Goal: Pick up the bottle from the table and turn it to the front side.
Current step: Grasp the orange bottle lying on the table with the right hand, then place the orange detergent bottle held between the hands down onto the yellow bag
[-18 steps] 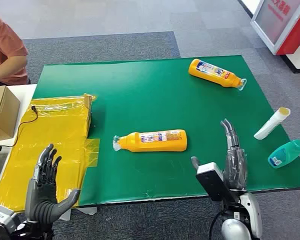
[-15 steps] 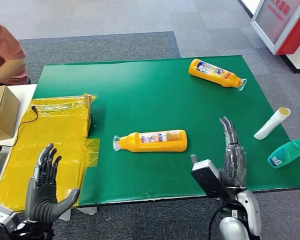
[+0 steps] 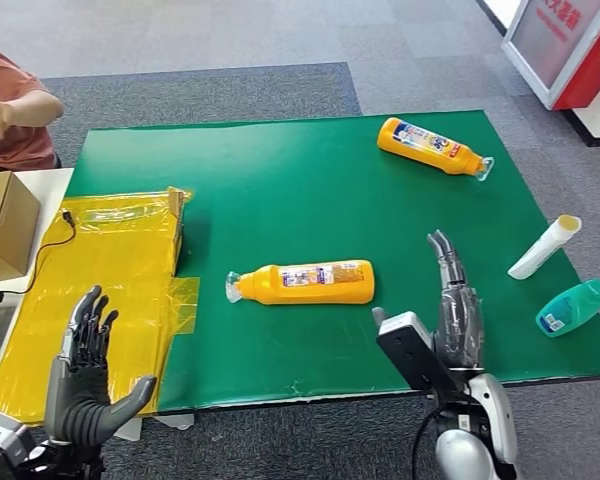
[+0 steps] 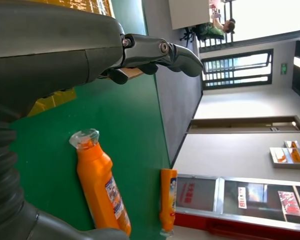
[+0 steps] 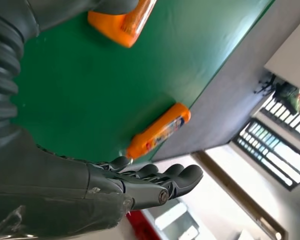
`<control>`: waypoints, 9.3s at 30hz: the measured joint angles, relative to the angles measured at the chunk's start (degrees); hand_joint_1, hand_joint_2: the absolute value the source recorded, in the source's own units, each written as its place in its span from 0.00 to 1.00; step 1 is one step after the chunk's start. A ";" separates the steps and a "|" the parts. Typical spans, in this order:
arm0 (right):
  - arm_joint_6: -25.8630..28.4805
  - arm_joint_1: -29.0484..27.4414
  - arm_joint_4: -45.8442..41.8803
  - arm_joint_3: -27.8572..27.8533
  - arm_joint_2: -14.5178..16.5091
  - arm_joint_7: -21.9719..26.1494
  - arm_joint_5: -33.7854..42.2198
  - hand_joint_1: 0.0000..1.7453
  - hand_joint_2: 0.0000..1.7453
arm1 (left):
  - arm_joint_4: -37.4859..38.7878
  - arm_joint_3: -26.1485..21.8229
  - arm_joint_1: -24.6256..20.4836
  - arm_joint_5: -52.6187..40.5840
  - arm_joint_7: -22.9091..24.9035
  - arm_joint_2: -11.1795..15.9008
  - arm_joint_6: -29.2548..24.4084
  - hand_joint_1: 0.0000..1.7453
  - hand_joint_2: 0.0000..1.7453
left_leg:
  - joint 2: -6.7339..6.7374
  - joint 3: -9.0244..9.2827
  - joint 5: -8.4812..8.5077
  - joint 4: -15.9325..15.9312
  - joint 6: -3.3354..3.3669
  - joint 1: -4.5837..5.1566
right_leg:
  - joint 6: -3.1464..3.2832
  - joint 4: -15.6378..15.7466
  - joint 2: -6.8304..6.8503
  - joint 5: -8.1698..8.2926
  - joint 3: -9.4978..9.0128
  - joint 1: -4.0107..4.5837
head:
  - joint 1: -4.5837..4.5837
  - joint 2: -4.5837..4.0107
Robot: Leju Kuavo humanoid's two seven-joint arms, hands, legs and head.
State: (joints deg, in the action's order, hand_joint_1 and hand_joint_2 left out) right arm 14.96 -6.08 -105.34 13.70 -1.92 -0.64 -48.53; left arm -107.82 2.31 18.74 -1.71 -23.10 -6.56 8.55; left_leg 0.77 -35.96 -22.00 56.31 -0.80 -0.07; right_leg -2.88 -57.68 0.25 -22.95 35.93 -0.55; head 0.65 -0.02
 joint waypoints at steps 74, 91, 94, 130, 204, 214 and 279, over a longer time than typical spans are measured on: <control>-5.96 35.12 58.37 17.31 3.96 -17.35 -39.69 0.00 1.00 | 6.52 17.09 -20.82 2.14 2.97 2.95 1.10 0.00 1.00 | 0.00 -0.06 0.28 0.01 0.00 0.00 | -0.05 -0.03 0.00 0.23 0.04 0.00 | 0.01 0.00; -7.92 39.02 71.75 18.17 5.68 -12.41 -39.39 0.00 1.00 | 6.35 15.27 -19.72 2.38 1.72 3.24 1.33 0.00 1.00 | 0.01 0.12 0.30 0.01 -0.01 0.00 | -0.01 -0.01 -0.01 0.29 -0.07 0.00 | 0.01 0.00; -8.65 40.13 73.16 18.17 5.92 -11.89 -39.05 0.00 1.00 | 6.35 15.27 -19.85 2.51 1.70 3.24 1.42 0.00 1.00 | 0.01 0.24 0.32 0.01 -0.01 0.00 | 0.02 -0.01 -0.02 0.32 -0.17 0.00 | 0.00 0.00; -14.48 35.88 63.47 -1.75 9.60 9.95 18.50 1.00 1.00 | 5.95 15.61 -18.43 -0.36 -0.50 4.33 -1.62 0.00 1.00 | -0.04 0.06 0.47 0.01 -0.04 -0.02 | 0.02 -0.02 0.05 0.39 -0.07 0.02 | 0.01 0.00; 14.57 13.04 24.59 15.85 9.11 17.55 -0.36 1.00 1.00 | 8.57 29.83 -37.55 -16.46 9.11 8.80 -5.52 0.00 1.00 | -0.07 -0.02 0.25 0.00 -0.10 -0.04 | 0.04 -0.03 0.03 0.19 0.05 0.03 | 0.01 0.00; 14.77 14.14 28.12 15.65 10.16 16.87 -0.59 1.00 1.00 | 8.59 30.21 -37.77 -10.61 9.44 8.38 -3.96 1.00 1.00 | -0.06 -0.02 0.25 0.00 -0.10 -0.04 | 0.04 -0.03 0.02 0.19 0.08 0.03 | 0.01 0.00; 6.11 7.43 6.15 1.76 10.22 18.94 21.25 0.00 1.00 | 45.03 13.05 -35.11 -81.82 28.46 14.36 -24.97 0.52 1.00 | -0.02 -0.01 0.25 0.00 -0.16 -0.06 | 0.11 -0.05 0.00 0.19 0.08 0.05 | 0.01 0.00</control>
State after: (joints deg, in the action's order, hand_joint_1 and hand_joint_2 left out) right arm 21.08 1.35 -99.19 15.46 8.30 18.29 -27.28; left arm -62.79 15.36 -16.37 -83.53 5.37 7.79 -16.43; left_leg 0.74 -35.97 -21.76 56.32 -0.96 -0.13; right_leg -2.77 -57.73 0.25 -22.76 36.01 -0.50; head 0.66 -0.02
